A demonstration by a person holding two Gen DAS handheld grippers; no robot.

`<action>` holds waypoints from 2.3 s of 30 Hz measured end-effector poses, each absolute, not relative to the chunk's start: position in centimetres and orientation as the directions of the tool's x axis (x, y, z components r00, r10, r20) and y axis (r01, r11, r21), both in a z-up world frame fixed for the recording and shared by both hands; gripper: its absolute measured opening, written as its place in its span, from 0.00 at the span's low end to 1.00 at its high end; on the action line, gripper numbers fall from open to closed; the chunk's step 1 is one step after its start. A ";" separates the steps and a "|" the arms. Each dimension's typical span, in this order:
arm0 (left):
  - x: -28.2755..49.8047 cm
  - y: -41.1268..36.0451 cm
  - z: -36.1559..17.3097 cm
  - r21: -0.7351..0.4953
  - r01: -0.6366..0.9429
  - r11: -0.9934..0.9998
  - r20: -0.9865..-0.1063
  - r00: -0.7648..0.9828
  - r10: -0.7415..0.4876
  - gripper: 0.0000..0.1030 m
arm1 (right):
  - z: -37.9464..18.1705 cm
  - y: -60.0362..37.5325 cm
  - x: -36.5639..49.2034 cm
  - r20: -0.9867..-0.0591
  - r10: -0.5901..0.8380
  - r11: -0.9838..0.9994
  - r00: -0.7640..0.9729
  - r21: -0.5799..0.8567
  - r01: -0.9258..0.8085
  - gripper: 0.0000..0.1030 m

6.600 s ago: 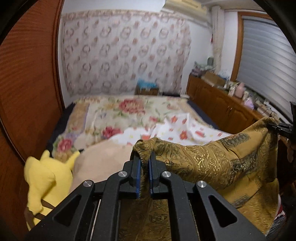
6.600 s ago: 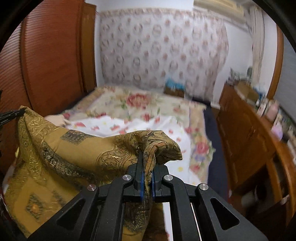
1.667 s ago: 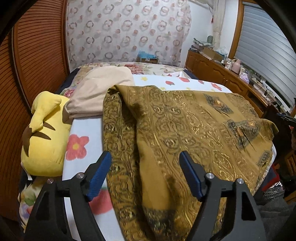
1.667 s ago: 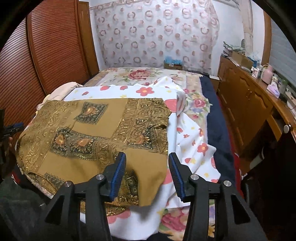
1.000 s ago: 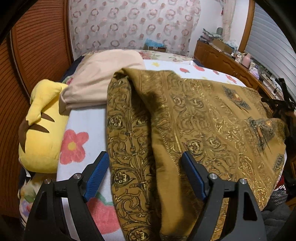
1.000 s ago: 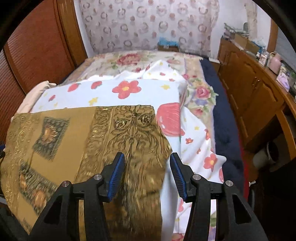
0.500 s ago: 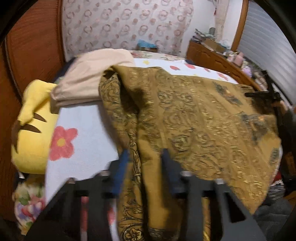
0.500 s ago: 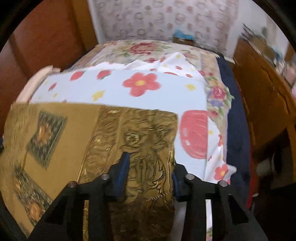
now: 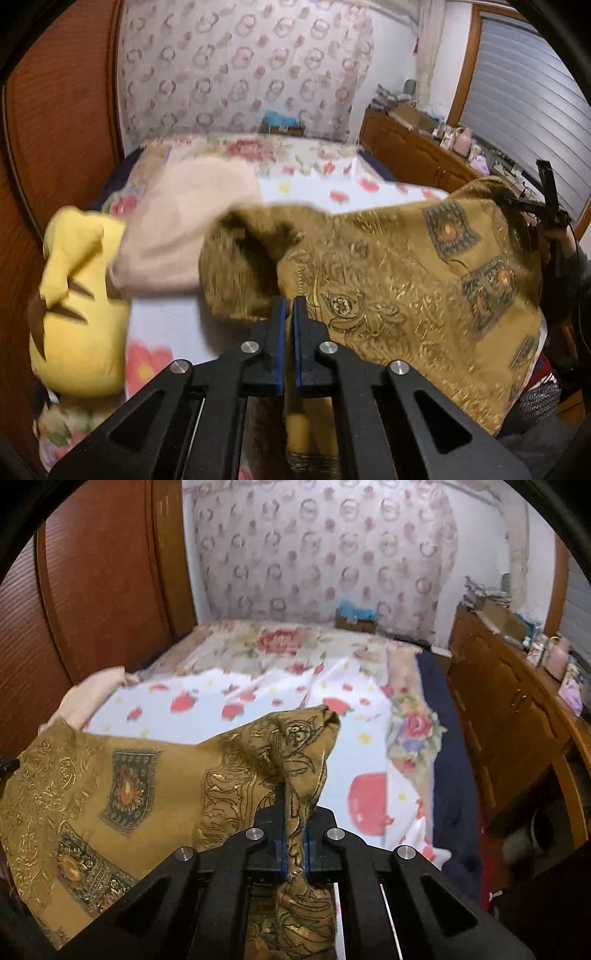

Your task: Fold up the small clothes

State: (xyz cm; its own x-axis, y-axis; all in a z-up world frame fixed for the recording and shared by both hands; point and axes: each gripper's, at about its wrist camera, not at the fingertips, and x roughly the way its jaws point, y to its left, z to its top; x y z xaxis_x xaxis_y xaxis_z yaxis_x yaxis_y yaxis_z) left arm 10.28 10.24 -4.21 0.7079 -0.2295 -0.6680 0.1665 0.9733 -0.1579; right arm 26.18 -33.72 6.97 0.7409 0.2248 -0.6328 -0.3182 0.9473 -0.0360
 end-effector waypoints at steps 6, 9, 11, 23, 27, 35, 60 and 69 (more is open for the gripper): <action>12.2 10.2 -0.1 -0.132 0.184 0.974 -0.614 0.756 -0.226 0.04 | 8.7 -36.1 24.9 -0.591 0.186 0.974 0.785 0.008 -0.225 0.04; 14.8 10.4 -1.7 -0.115 0.164 0.980 -0.692 0.694 -0.198 0.04 | 7.0 -35.9 26.0 -0.633 0.144 0.982 0.761 -0.006 -0.191 0.08; 15.3 10.5 -3.2 -0.091 0.150 0.984 -0.728 0.665 -0.169 0.05 | 4.9 -34.8 26.9 -0.687 0.106 0.982 0.719 -0.041 -0.183 0.20; 10.2 11.8 -7.9 -0.145 0.115 0.983 -0.776 0.602 -0.186 0.49 | 3.5 -34.3 21.1 -0.668 0.125 0.975 0.733 -0.055 -0.216 0.44; 9.4 11.4 -8.1 -0.153 0.116 0.981 -0.772 0.607 -0.192 0.50 | 3.0 -33.2 17.1 -0.655 0.188 0.962 0.732 -0.028 -0.272 0.46; 9.2 10.6 -7.8 -0.144 0.126 0.982 -0.760 0.622 -0.191 0.50 | 1.1 -32.4 13.4 -0.673 0.257 0.939 0.694 0.004 -0.344 0.46; 9.3 11.1 -10.2 -0.124 0.060 0.990 -0.767 0.627 -0.134 0.52 | -2.8 -32.3 10.7 -0.677 0.183 0.952 0.713 -0.059 -0.300 0.50; 9.7 10.8 -10.9 -0.107 0.070 0.992 -0.773 0.621 -0.127 0.61 | -3.4 -32.5 10.4 -0.664 0.193 0.953 0.723 -0.049 -0.300 0.51</action>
State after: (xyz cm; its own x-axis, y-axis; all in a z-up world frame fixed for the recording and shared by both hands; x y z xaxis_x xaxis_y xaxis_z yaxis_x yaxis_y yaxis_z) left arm 9.69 10.81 -10.88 0.6212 -0.1271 -0.7733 0.0702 0.9918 -0.1066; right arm 10.37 -32.49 -3.45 0.7227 0.1934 -0.6636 -0.2996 0.9528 -0.0487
